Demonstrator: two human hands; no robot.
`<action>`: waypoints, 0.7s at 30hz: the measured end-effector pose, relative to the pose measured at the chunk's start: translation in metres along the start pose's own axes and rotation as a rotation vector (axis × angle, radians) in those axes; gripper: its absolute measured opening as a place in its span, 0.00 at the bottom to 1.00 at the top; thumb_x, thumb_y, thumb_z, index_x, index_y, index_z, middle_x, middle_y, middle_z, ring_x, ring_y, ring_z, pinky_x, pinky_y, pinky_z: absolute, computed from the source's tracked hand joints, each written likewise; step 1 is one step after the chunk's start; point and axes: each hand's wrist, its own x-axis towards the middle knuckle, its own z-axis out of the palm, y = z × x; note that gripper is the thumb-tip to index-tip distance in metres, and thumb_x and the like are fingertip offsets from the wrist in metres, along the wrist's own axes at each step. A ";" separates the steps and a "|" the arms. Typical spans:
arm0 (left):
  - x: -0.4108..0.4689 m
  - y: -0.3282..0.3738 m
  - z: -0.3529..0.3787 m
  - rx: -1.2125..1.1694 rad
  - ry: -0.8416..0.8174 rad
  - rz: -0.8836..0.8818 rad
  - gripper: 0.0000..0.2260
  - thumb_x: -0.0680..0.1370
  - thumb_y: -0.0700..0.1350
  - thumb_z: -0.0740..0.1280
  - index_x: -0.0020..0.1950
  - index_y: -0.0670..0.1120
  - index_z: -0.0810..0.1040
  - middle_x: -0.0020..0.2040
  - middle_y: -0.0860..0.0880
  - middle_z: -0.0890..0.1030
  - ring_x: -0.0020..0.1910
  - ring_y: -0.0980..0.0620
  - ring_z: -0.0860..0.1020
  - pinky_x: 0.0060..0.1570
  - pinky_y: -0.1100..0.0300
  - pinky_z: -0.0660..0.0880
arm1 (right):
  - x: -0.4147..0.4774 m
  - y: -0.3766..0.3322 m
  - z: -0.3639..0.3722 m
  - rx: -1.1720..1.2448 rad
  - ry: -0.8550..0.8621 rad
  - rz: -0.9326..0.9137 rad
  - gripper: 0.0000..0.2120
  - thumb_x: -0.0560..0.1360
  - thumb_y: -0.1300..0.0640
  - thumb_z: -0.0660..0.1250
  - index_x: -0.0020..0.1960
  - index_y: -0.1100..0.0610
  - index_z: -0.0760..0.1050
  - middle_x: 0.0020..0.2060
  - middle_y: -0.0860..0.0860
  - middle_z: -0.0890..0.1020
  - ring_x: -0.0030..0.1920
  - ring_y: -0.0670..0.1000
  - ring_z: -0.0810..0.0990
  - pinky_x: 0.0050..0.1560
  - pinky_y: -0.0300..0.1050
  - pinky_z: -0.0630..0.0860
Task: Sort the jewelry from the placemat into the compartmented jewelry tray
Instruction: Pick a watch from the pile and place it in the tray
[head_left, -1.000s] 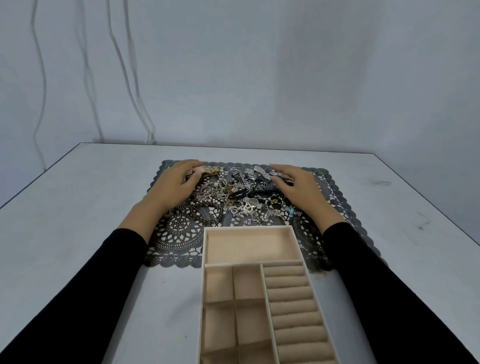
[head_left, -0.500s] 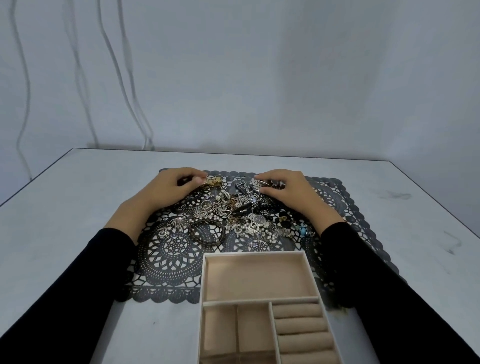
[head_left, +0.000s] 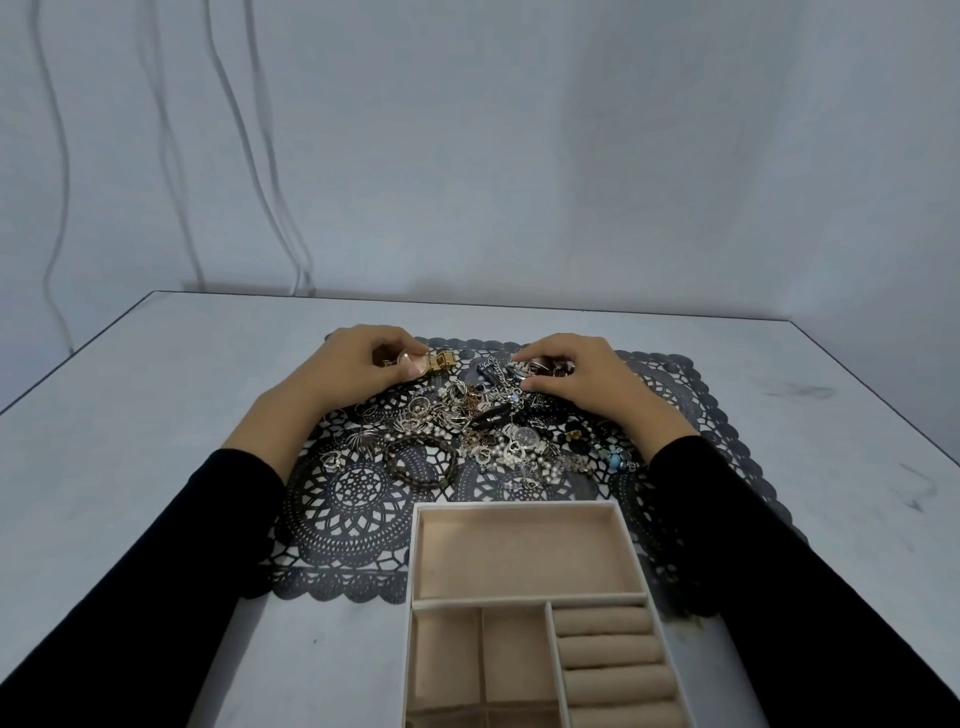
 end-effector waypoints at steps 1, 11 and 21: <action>0.000 0.001 0.000 -0.010 0.001 -0.007 0.10 0.75 0.48 0.73 0.56 0.54 0.83 0.53 0.56 0.83 0.54 0.56 0.79 0.57 0.60 0.73 | 0.001 0.000 0.000 -0.010 -0.009 -0.003 0.14 0.70 0.50 0.75 0.55 0.43 0.81 0.47 0.46 0.82 0.47 0.45 0.78 0.49 0.40 0.74; 0.000 0.013 0.002 -0.105 -0.103 -0.065 0.11 0.72 0.45 0.76 0.53 0.54 0.82 0.53 0.50 0.81 0.52 0.52 0.80 0.49 0.64 0.74 | 0.005 0.004 -0.002 -0.051 -0.037 -0.037 0.11 0.73 0.49 0.72 0.55 0.40 0.80 0.51 0.44 0.82 0.50 0.43 0.78 0.53 0.43 0.76; 0.001 0.009 0.003 -0.179 -0.165 -0.069 0.10 0.74 0.43 0.74 0.50 0.56 0.80 0.48 0.50 0.84 0.55 0.46 0.80 0.62 0.51 0.73 | 0.006 0.005 -0.003 -0.038 -0.002 -0.073 0.07 0.77 0.51 0.66 0.53 0.43 0.80 0.50 0.46 0.80 0.46 0.46 0.76 0.45 0.38 0.71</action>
